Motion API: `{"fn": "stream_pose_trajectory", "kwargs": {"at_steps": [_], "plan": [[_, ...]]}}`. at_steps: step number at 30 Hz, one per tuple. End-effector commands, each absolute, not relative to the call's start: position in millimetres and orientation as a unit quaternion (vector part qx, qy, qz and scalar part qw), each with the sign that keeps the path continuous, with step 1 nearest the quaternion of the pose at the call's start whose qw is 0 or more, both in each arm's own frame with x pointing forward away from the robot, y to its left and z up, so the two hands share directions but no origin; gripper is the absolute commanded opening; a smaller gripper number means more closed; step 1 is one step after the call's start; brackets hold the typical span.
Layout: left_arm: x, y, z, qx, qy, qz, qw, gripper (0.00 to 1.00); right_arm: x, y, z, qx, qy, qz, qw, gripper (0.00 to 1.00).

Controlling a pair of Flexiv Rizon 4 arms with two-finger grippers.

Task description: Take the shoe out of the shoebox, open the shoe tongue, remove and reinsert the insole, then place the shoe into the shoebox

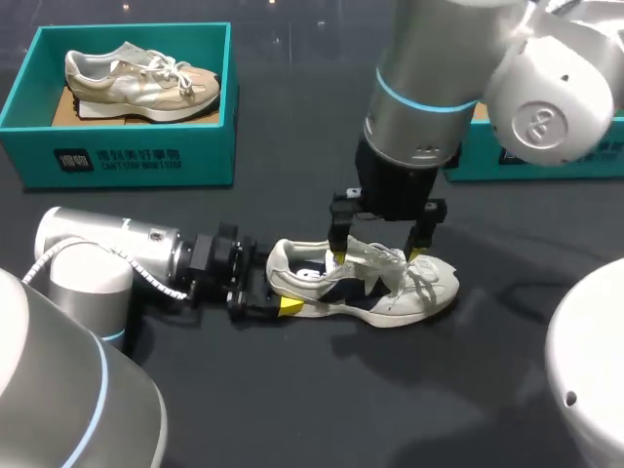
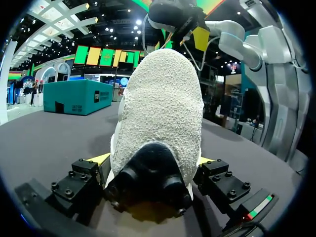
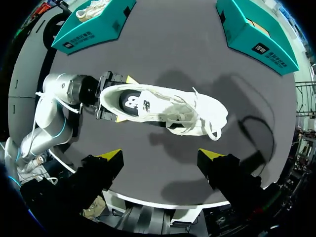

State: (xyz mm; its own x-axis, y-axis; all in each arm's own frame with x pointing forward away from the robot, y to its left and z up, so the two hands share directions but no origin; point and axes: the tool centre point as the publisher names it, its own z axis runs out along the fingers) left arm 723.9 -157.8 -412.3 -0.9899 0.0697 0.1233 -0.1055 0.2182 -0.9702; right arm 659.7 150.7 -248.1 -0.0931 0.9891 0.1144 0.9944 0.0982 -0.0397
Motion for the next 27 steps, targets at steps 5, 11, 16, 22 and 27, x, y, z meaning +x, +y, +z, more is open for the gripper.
{"fn": "stream_pose_trajectory", "kwargs": {"at_steps": [5,11,16,22,27], "plan": [[722,-157,-414,0.012,-0.778,0.625,0.070,0.00,667,174,-254,-0.665,-0.739,0.097,0.041,1.00],[722,-157,-414,0.012,-0.778,0.625,0.070,0.00,670,192,-266,-0.673,-0.732,0.107,-0.004,1.00],[722,-157,-414,0.012,-0.778,0.625,0.070,0.00,673,198,-275,-0.690,-0.712,0.127,-0.028,1.00],[722,-157,-414,0.012,-0.778,0.625,0.070,0.00,682,200,-286,-0.698,-0.702,0.132,-0.056,1.00],[722,-157,-414,0.012,-0.778,0.625,0.070,0.00,691,201,-295,-0.700,-0.693,0.154,-0.076,1.00]]}}
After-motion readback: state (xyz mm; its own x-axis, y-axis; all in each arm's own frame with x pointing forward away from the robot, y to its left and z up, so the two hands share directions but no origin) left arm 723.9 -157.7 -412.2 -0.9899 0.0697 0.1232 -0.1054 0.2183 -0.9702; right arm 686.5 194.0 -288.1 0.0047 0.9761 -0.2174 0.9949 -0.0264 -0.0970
